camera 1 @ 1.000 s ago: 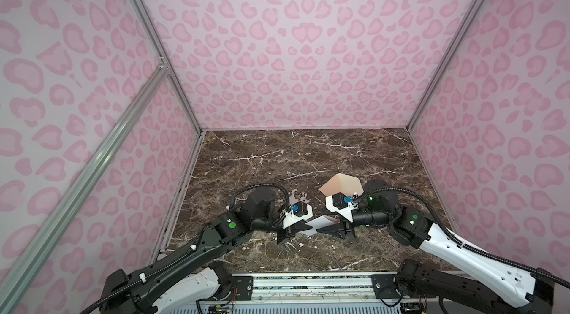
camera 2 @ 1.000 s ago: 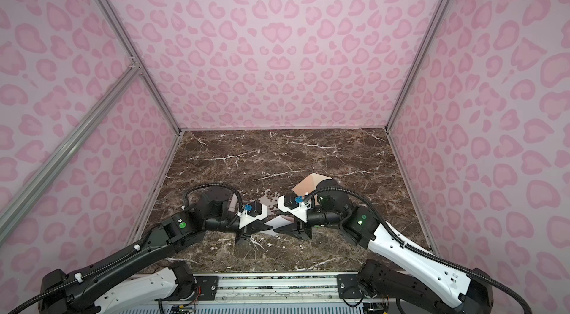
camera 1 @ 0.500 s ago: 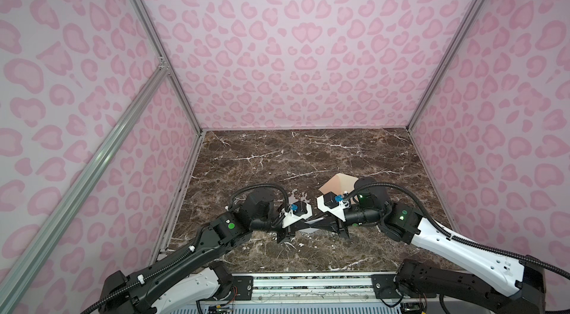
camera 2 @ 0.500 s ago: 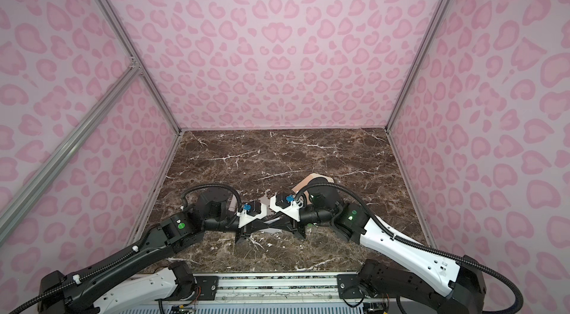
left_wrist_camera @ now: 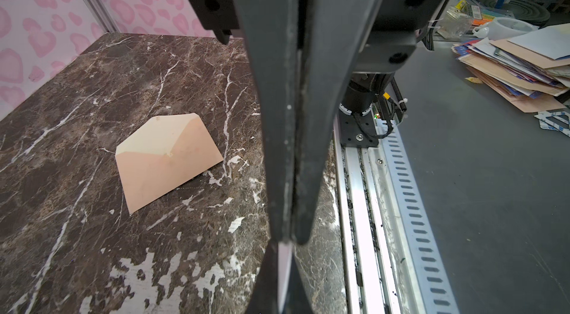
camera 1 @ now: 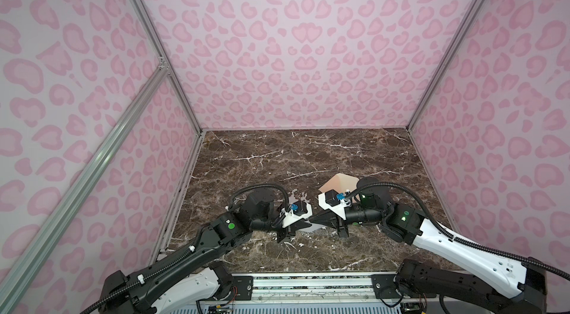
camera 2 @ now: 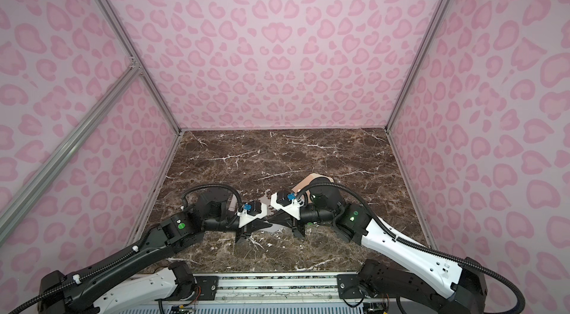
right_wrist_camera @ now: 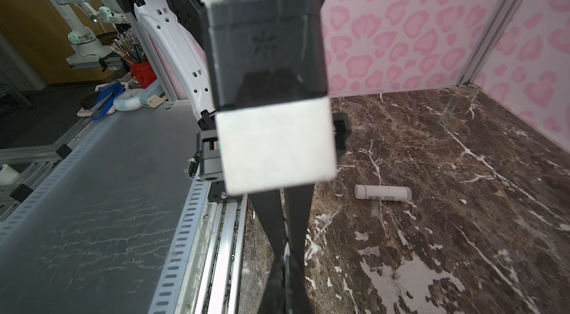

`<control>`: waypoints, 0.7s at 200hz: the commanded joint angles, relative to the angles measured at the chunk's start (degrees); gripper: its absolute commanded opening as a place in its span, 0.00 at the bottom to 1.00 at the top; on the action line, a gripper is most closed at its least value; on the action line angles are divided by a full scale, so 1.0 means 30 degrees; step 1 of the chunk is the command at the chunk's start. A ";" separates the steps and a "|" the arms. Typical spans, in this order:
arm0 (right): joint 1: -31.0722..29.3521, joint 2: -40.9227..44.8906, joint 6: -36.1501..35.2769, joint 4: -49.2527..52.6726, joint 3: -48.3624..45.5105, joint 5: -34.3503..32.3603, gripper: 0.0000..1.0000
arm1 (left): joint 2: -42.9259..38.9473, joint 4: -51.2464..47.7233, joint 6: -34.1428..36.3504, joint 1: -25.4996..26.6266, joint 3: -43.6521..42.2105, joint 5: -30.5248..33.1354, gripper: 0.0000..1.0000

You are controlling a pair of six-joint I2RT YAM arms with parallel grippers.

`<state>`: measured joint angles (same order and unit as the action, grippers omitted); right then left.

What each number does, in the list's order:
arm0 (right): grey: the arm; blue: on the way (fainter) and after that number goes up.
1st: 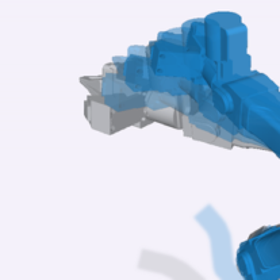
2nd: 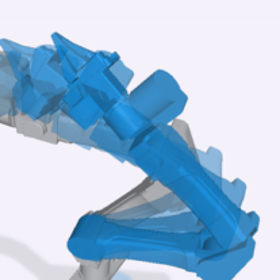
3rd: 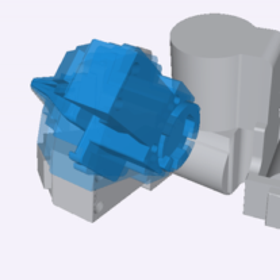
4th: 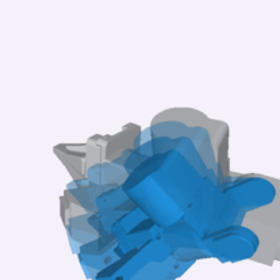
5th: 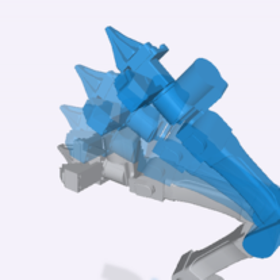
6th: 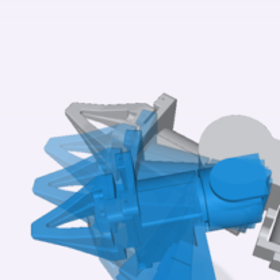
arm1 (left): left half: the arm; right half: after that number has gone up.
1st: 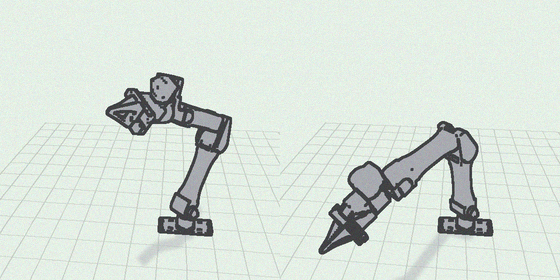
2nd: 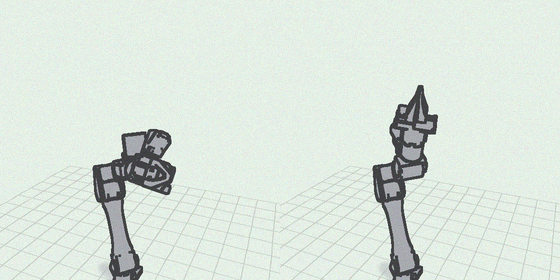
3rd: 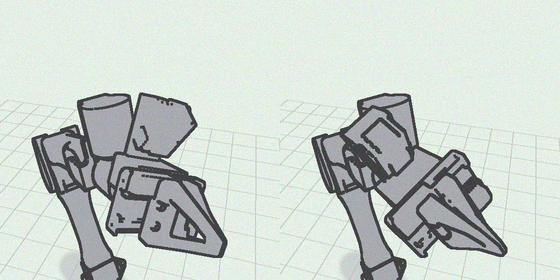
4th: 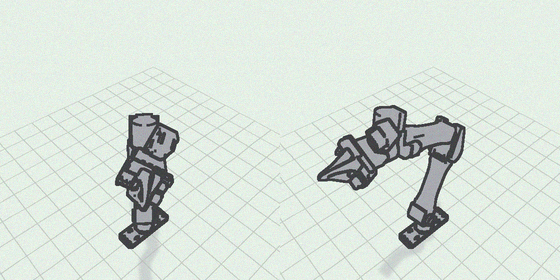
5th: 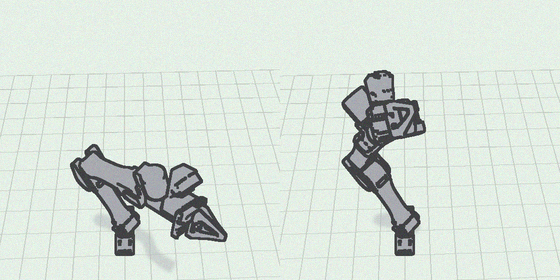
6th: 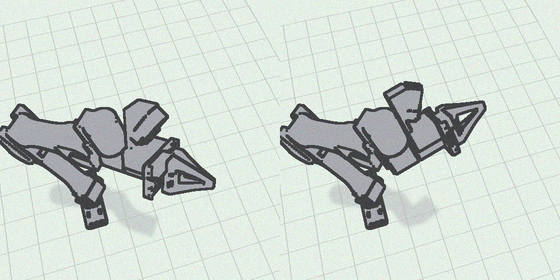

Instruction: Place the letter into the envelope and seal it

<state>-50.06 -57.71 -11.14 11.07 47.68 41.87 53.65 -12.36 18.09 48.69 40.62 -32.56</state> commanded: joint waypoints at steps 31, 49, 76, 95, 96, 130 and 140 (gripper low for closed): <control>0.0120 0.0498 -0.0106 0.0221 -0.0148 -0.1248 0.20 | -0.0174 -0.0216 0.0185 -0.0013 0.0083 0.0230 0.04; 0.0197 0.0736 -0.0357 0.0495 -0.0149 -0.1299 0.00 | -0.0205 -0.0195 0.0183 -0.0028 0.0083 0.0285 0.04; 0.0472 0.1036 -0.0387 0.0616 -0.0293 -0.1270 0.00 | -0.0189 -0.0190 0.0153 -0.0002 0.0082 0.0401 0.04; 0.0545 0.1242 -0.0239 0.0541 -0.0452 -0.1446 0.00 | -0.0136 -0.0229 0.0072 -0.0013 0.0112 0.0434 0.04; 0.0545 0.1246 -0.0241 0.0549 -0.0453 -0.1431 0.00 | -0.0132 -0.0237 0.0069 -0.0006 0.0097 0.0428 0.04; 0.0604 0.1552 -0.0186 0.0671 -0.0540 -0.1585 0.25 | -0.0163 -0.0201 0.0049 -0.0028 0.0053 0.0406 0.04; 0.0604 0.1675 -0.0188 0.0618 -0.0585 -0.1485 0.21 | -0.0144 -0.0216 0.0055 -0.0028 0.0048 0.0408 0.04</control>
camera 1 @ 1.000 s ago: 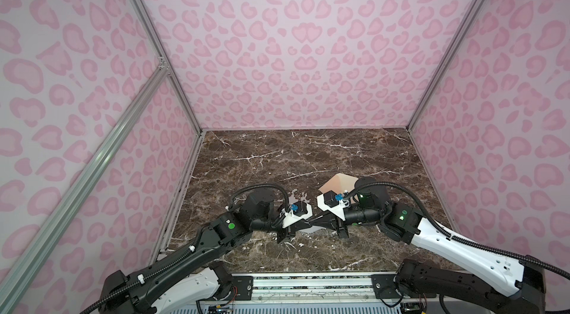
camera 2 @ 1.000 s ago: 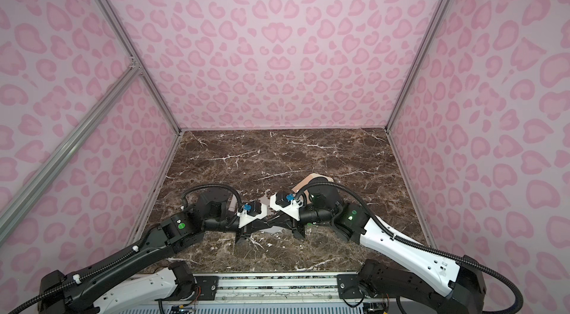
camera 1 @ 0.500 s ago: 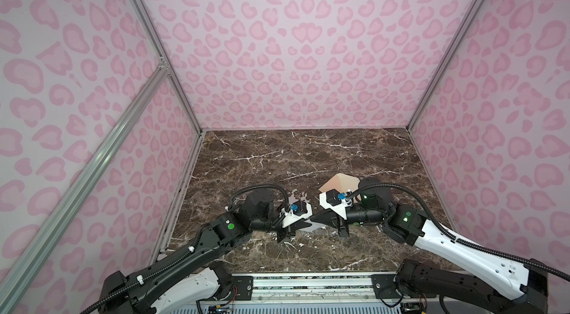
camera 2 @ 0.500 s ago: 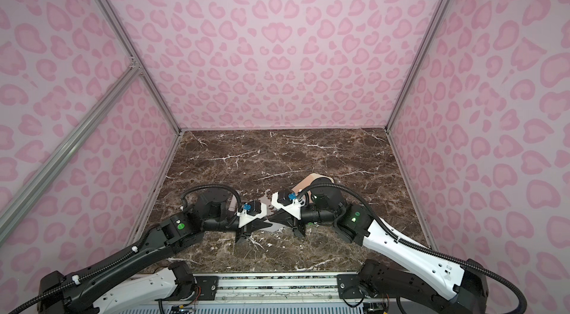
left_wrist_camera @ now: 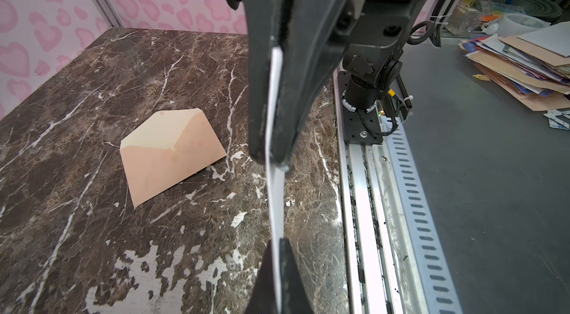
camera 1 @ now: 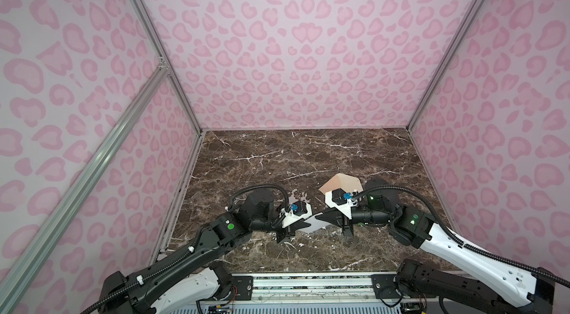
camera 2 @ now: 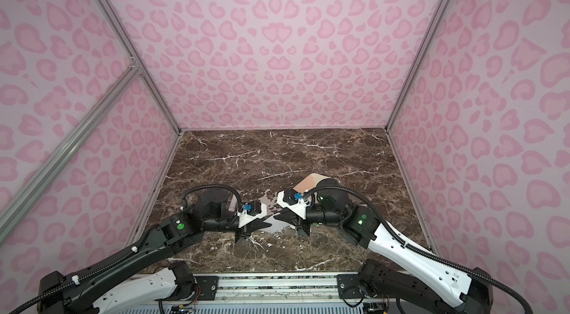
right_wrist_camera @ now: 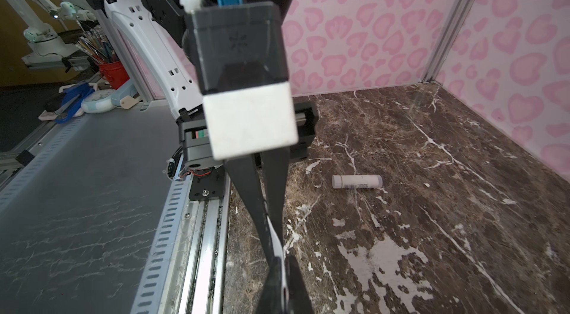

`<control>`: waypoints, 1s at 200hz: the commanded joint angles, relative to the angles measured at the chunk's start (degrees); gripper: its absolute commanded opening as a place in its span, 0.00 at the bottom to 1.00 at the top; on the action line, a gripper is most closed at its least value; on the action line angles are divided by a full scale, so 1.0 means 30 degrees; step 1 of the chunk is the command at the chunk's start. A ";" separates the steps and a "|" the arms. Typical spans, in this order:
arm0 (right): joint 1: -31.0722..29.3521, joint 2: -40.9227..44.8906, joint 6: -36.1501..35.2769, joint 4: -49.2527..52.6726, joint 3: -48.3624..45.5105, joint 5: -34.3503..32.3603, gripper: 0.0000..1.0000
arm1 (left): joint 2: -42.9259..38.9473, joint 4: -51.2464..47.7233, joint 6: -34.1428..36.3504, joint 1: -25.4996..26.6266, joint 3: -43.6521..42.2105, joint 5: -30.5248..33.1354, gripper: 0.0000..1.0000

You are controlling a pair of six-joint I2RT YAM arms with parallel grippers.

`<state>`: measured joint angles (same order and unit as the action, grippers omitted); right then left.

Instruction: Place the letter into the envelope and seal it

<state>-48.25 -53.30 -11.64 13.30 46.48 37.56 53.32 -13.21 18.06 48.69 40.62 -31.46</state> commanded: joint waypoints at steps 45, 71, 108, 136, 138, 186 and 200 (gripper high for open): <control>0.0102 0.0450 0.0352 -0.0677 -0.0257 0.0474 0.23 | 0.0183 0.0054 0.0019 -0.0028 0.0028 0.0145 0.04; 0.0167 0.0452 0.0276 -0.0643 -0.0197 0.0641 0.05 | 0.0268 0.0048 0.0063 -0.0006 0.0013 0.0186 0.04; 0.0324 0.0474 0.0205 -0.0574 -0.0141 0.0718 0.00 | 0.0262 0.0028 0.0068 -0.0011 -0.0016 0.0259 0.04; 0.0380 0.0430 0.0312 -0.0558 -0.0169 0.0404 0.16 | 0.0209 0.0046 0.0065 -0.0013 -0.0050 0.0263 0.04; 0.0380 0.0431 0.0285 -0.0564 -0.0170 0.0401 0.15 | 0.0191 0.0048 0.0048 -0.0017 -0.0038 0.0263 0.04; 0.0392 0.0322 0.0499 -0.0840 -0.0198 0.0406 0.05 | 0.0340 0.0068 0.0076 -0.0025 -0.0049 0.0318 0.04; 0.0331 0.0134 0.0654 -0.1230 -0.0343 0.0879 0.05 | 0.0379 0.0141 0.0074 -0.0028 -0.0035 0.0298 0.04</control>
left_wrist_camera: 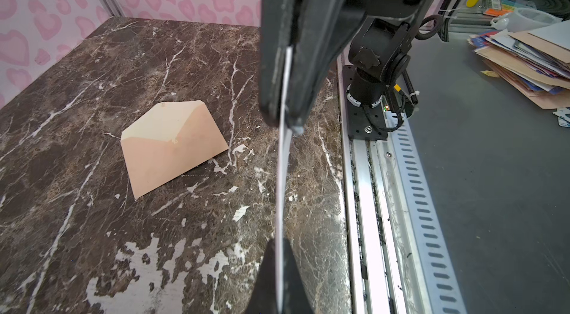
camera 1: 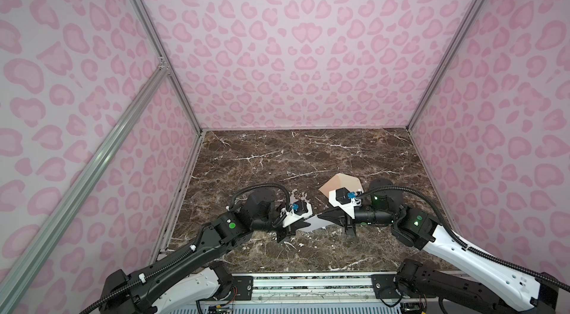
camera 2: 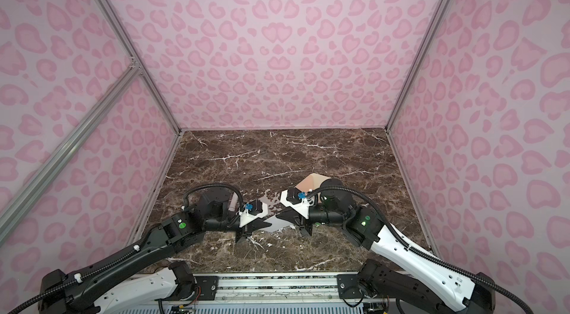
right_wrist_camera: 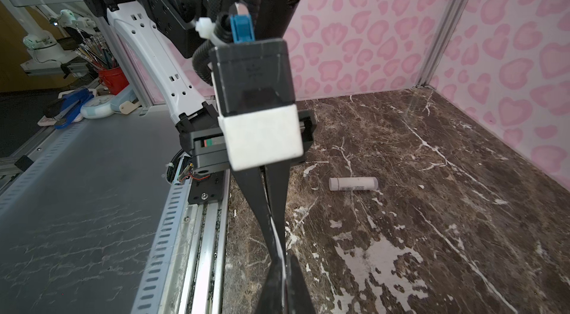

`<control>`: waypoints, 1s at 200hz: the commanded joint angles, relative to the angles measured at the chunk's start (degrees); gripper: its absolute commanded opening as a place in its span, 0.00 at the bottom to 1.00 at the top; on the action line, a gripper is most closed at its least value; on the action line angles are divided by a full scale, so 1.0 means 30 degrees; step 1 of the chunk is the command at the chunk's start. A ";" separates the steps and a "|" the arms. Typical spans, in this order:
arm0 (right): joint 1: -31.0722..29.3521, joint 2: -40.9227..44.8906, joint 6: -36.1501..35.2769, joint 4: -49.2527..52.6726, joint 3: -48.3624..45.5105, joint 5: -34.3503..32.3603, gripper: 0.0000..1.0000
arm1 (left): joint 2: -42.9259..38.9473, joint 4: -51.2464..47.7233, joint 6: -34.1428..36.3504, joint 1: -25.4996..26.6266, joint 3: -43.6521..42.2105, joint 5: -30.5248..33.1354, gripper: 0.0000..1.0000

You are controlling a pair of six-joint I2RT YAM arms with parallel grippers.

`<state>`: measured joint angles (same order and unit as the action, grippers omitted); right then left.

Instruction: Place the letter into the envelope and seal it

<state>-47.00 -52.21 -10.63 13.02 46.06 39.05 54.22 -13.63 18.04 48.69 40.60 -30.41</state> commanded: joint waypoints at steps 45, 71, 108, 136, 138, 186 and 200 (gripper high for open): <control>-0.0963 -0.1147 0.0739 -0.1948 -0.0355 0.0233 0.16 | 0.0011 0.0359 0.0045 -0.0028 -0.0049 -0.0019 0.04; -0.1164 -0.1542 0.0557 -0.1813 -0.0157 0.0240 0.00 | -0.0088 0.0366 0.0034 -0.0028 -0.0032 0.0026 0.04; -0.1220 -0.1449 0.0074 -0.0953 0.0148 -0.0897 0.43 | -0.0230 0.0340 -0.0003 -0.0027 -0.0094 0.0089 0.04; -0.1146 -0.0936 -0.0671 0.0079 0.0492 -0.2130 0.10 | -0.0258 0.0314 0.0023 -0.0028 -0.0081 0.0079 0.04; -0.1141 -0.0908 -0.0674 0.0084 0.0472 -0.2223 0.07 | -0.0259 0.0314 0.0029 -0.0028 -0.0070 0.0087 0.04; -0.0327 -0.0010 -0.0964 0.0283 0.0399 -0.2486 0.00 | -0.0288 0.0254 0.0051 -0.0028 -0.0039 0.0024 0.04; 0.0031 0.0170 -0.0924 0.0320 0.0364 -0.2455 0.00 | -0.0320 0.0210 0.0076 -0.0028 -0.0001 0.0031 0.04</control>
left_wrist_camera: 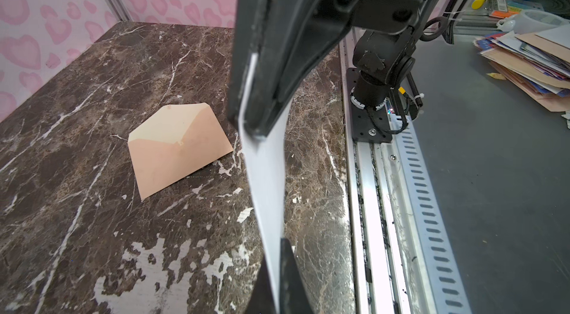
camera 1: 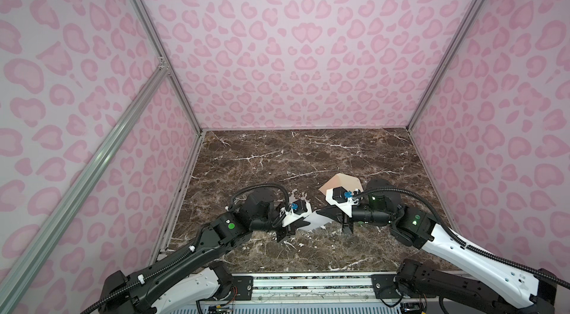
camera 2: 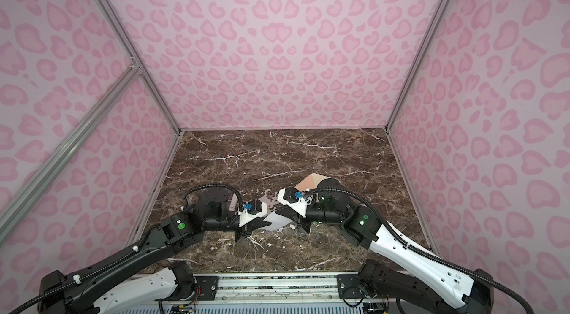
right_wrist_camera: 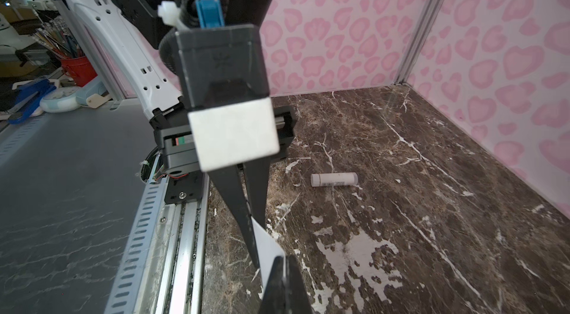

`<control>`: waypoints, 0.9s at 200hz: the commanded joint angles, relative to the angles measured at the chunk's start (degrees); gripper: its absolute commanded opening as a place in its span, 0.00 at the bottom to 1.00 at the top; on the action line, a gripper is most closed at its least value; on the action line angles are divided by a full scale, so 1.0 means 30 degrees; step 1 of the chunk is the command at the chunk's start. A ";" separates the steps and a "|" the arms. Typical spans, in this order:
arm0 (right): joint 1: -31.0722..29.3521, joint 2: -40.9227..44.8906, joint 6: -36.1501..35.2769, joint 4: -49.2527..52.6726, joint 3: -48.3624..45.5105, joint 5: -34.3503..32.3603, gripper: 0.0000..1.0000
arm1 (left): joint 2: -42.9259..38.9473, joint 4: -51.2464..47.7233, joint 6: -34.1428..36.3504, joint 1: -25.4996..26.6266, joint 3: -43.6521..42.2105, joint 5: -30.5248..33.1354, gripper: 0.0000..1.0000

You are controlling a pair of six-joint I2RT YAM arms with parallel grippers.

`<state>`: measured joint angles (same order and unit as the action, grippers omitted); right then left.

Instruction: Place the letter into the envelope and seal it

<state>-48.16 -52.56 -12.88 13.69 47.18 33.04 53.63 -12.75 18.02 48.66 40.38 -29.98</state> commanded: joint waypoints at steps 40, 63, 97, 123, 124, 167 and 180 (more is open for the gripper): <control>0.0585 -0.0267 0.0199 0.0613 0.0331 0.1963 0.39 | -0.0155 -0.0127 0.0137 -0.0020 0.0181 -0.0198 0.04; 0.0483 -0.0851 0.0271 0.0789 0.0388 0.2395 0.42 | -0.0208 -0.0116 0.0116 -0.0020 0.0234 -0.0258 0.04; 0.0467 -0.1345 0.0235 0.0950 0.0511 0.2924 0.21 | -0.0443 -0.0137 0.0233 -0.0015 0.0190 -0.0350 0.04; 0.0468 -0.1321 0.0236 0.0885 0.0521 0.3273 0.00 | -0.0393 -0.0119 0.0197 -0.0020 0.0159 -0.0520 0.04; 0.0468 -0.1320 0.0229 0.0885 0.0513 0.3294 0.00 | -0.0389 -0.0117 0.0200 -0.0020 0.0161 -0.0537 0.04; 0.0468 -0.1020 0.0427 0.0883 0.0456 0.3636 0.00 | -0.0669 0.1095 -0.0572 -0.0006 0.0045 -0.0994 0.27; 0.0468 -0.0890 0.0427 0.0856 0.0381 0.3636 0.00 | -0.0857 0.1823 -0.0813 -0.0015 -0.0056 -0.1252 0.31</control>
<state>-46.74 -55.81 -11.90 16.58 48.53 42.96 51.99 -12.49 16.69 48.66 40.49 -31.38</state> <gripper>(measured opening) 0.067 0.301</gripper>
